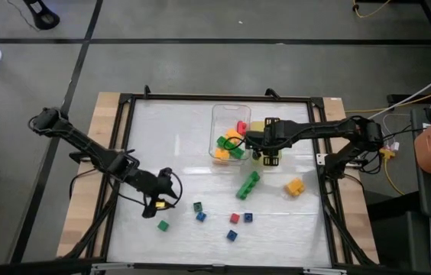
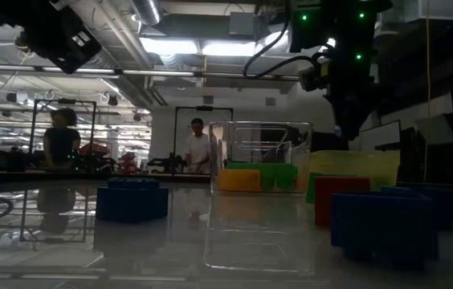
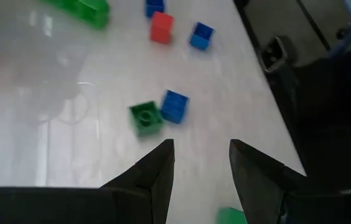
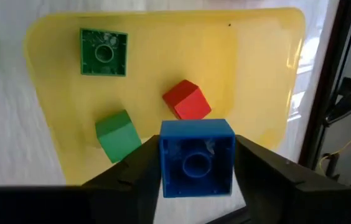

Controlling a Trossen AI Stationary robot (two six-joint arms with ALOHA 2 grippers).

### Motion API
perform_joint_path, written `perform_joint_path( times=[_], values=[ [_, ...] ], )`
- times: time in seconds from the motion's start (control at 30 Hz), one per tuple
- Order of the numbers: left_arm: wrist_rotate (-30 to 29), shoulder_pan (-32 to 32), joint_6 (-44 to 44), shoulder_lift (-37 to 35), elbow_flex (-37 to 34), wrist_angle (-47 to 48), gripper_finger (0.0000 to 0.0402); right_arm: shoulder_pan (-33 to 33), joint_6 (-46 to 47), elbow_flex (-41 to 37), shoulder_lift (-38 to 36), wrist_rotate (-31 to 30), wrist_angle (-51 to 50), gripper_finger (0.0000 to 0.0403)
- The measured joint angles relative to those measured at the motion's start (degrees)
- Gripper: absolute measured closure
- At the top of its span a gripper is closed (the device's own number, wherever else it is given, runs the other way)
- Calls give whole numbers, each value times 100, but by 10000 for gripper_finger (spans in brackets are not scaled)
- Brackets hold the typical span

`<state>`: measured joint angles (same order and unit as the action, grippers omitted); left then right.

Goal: Sort blocks by size
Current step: Put the small blue game piece into the yellow bin, then put the small green block into the yellow bin

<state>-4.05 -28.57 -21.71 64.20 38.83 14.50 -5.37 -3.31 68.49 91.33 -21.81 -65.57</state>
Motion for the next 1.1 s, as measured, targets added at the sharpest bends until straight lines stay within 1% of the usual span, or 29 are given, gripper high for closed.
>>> perform_joint_path(
  times=[0.1,0.2,0.3,0.5,0.67,0.83,0.97,1.1],
  values=[
    [1,-247,-38,0,0,0,260,4,2,0,0,1,66,183],
    [-13,-517,-40,9,0,-2,260,5,31,-1,0,42,174,168],
    [-43,-771,-87,90,2,-7,260,7,170,-1,0,51,292,163],
    [-21,-1125,-691,447,2,-32,260,7,230,0,0,105,338,162],
    [-17,-1198,-967,714,2,-35,260,9,702,-1,0,526,271,162],
    [-17,-1197,-858,910,2,-11,257,13,840,-1,0,1175,248,162],
    [40,-1201,-748,1111,2,1,233,15,1070,0,0,1497,248,162],
    [84,-1273,-428,1209,2,-6,208,96,1220,0,0,1643,248,162]
  ],
)
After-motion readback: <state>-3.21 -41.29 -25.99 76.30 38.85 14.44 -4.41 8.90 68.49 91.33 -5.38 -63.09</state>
